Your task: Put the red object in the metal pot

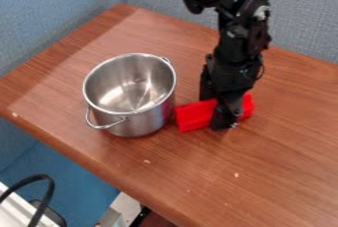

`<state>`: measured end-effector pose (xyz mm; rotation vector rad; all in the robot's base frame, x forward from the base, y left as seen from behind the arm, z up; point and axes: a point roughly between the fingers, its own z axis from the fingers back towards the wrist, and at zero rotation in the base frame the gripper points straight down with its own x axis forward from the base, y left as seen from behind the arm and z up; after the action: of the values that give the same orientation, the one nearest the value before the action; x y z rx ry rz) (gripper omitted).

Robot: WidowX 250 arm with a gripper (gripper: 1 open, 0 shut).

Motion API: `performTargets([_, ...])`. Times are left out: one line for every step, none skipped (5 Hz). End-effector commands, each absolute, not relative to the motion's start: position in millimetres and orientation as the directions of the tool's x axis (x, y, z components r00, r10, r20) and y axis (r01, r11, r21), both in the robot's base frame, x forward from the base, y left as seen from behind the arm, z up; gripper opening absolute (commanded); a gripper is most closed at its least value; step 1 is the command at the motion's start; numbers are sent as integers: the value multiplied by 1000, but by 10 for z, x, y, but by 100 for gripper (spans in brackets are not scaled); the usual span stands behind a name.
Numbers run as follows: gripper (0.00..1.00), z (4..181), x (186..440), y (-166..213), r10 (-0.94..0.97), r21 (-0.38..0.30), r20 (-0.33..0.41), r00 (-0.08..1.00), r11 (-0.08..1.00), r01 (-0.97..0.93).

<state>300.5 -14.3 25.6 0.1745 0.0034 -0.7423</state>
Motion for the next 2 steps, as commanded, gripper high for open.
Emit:
performTargets([0, 400, 3037, -1, -712, 189, -20, 701, 686, 702])
performTargets([0, 388, 3082, 38, -725, 186, -20, 688, 674, 715])
